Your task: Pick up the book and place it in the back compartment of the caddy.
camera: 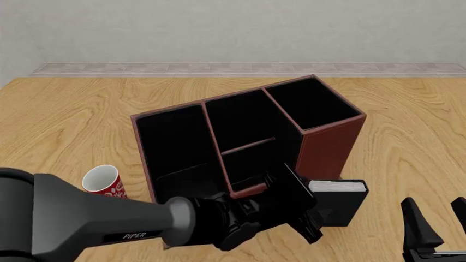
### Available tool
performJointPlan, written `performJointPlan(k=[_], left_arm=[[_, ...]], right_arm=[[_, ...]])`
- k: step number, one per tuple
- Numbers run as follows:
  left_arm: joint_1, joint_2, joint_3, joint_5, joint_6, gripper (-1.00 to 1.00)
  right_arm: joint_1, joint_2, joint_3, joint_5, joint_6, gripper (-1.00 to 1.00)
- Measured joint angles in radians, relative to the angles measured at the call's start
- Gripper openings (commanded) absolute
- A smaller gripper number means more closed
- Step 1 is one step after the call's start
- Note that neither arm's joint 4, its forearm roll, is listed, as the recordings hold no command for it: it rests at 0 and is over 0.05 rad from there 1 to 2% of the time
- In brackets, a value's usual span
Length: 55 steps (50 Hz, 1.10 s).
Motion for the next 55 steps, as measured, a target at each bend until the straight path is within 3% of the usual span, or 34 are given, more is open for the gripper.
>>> performJointPlan(k=[48,49,55], left_arm=[[-0.003,0.068,-0.036,0.015,-0.007,1.00],[-0.003,0.067,-0.036,0.014,-0.007,-1.00],[-0.002,0.060,-0.032,0.010,-0.011,-1.00]], right_arm=[[0.000,0.000,-0.001,0.001,0.000,1.00],[0.000,0.000,-0.001,0.001,0.000,1.00],[0.000,0.000,-0.002,0.001,-0.001,1.00]])
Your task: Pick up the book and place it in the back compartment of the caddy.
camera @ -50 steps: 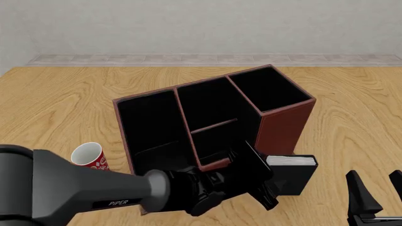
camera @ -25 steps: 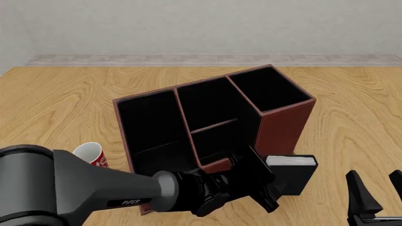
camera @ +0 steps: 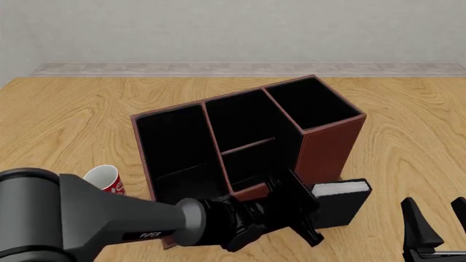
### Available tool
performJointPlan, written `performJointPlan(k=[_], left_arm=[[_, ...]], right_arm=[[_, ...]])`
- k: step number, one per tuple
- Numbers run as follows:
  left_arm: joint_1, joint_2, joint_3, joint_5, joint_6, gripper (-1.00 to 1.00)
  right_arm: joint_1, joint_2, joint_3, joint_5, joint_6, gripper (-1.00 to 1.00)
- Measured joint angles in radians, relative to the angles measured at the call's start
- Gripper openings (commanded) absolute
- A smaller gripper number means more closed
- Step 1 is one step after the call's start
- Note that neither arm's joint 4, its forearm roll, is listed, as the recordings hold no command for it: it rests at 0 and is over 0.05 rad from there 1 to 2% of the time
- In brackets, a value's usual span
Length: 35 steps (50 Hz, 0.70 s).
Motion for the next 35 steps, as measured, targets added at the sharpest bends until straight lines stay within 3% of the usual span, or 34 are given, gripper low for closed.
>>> performJointPlan(k=[35], left_arm=[[-0.013,-0.074,0.063,-0.017,-0.036,-1.00]], right_arm=[[0.000,0.000,0.000,0.000,0.000,1.00]])
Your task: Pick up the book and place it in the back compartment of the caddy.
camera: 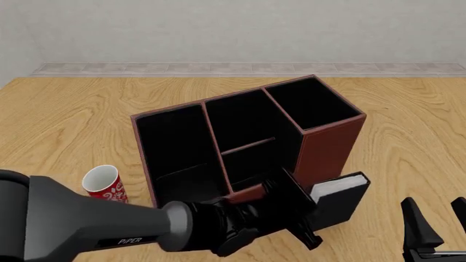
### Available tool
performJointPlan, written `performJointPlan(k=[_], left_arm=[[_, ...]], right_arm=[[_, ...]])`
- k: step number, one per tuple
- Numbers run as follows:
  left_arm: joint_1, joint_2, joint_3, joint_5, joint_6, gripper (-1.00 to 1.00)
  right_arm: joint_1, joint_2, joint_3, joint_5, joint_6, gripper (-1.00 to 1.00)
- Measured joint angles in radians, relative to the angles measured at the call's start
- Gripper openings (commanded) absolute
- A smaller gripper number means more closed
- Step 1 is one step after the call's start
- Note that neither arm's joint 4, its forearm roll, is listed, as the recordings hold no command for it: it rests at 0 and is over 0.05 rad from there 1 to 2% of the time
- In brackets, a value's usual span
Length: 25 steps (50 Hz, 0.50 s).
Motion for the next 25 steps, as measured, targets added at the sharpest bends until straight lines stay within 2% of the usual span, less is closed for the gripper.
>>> performJointPlan(k=[25], left_arm=[[-0.002,-0.173,0.095,0.005,0.020,-1.00]], right_arm=[[0.000,0.000,0.001,-0.001,0.000,1.00]])
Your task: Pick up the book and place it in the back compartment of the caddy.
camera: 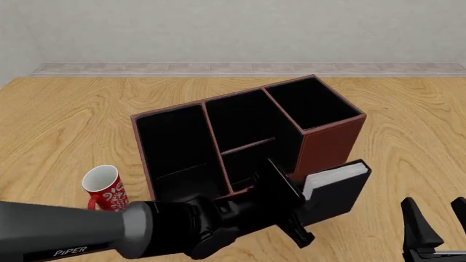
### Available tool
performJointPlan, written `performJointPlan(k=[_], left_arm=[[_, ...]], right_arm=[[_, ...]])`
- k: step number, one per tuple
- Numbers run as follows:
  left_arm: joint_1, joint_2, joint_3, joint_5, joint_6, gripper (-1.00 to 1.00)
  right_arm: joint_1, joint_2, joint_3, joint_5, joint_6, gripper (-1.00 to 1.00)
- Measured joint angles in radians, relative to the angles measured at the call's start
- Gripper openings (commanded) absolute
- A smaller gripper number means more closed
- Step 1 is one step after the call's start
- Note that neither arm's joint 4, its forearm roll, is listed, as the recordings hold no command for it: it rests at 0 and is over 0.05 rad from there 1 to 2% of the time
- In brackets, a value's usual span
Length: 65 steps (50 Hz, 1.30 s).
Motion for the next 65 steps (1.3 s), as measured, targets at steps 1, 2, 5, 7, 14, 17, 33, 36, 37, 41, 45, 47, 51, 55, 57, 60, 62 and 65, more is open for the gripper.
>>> performJointPlan(k=[1,2,5,7,14,17,33,36,37,41,45,47,51,55,57,60,62,65], left_arm=[[-0.001,-0.007,0.005,0.001,0.001,-1.00],[-0.001,-0.014,0.009,0.003,0.003,-1.00],[-0.001,-0.033,0.023,0.007,0.008,-1.00],[0.000,-0.047,0.033,0.011,0.011,-1.00],[0.009,-0.114,0.064,0.038,0.024,-1.00],[0.015,-0.148,0.072,0.059,0.033,-1.00],[0.029,-0.312,0.093,0.172,0.073,-1.00],[0.031,-0.338,0.094,0.192,0.076,-1.00],[0.032,-0.346,0.095,0.198,0.078,-1.00],[0.036,-0.379,0.096,0.226,0.084,-1.00],[0.044,-0.410,0.096,0.254,0.091,-1.00],[0.049,-0.426,0.097,0.266,0.096,-1.00],[0.060,-0.455,0.100,0.289,0.103,-1.00],[0.071,-0.484,0.107,0.308,0.109,-1.00],[0.077,-0.497,0.110,0.318,0.111,-1.00],[0.086,-0.517,0.115,0.331,0.115,-1.00],[0.093,-0.529,0.117,0.340,0.118,-1.00],[0.105,-0.546,0.119,0.353,0.123,-1.00]], right_arm=[[0.000,0.000,0.000,0.000,0.000,1.00],[0.000,0.000,0.000,0.000,0.000,1.00],[0.000,0.000,0.000,0.000,0.000,1.00],[0.000,0.000,0.000,0.000,0.000,1.00],[0.000,0.000,0.000,0.000,0.000,1.00],[0.000,0.000,0.000,0.000,0.000,1.00],[0.000,0.000,0.000,0.000,0.000,1.00],[0.000,0.000,0.000,0.000,0.000,1.00],[0.000,0.000,0.000,0.000,0.000,1.00],[0.000,0.000,0.001,-0.001,0.000,1.00],[0.000,0.000,0.001,0.000,0.000,1.00],[0.000,0.000,0.000,0.000,0.000,1.00],[0.000,-0.001,0.000,0.000,0.000,1.00],[0.000,-0.001,0.000,0.000,0.000,1.00],[0.000,-0.001,0.000,0.001,0.000,1.00],[0.000,-0.001,0.000,0.001,0.000,1.00],[0.000,-0.001,0.000,0.000,0.000,1.00],[0.000,-0.001,0.000,0.000,0.000,1.00]])
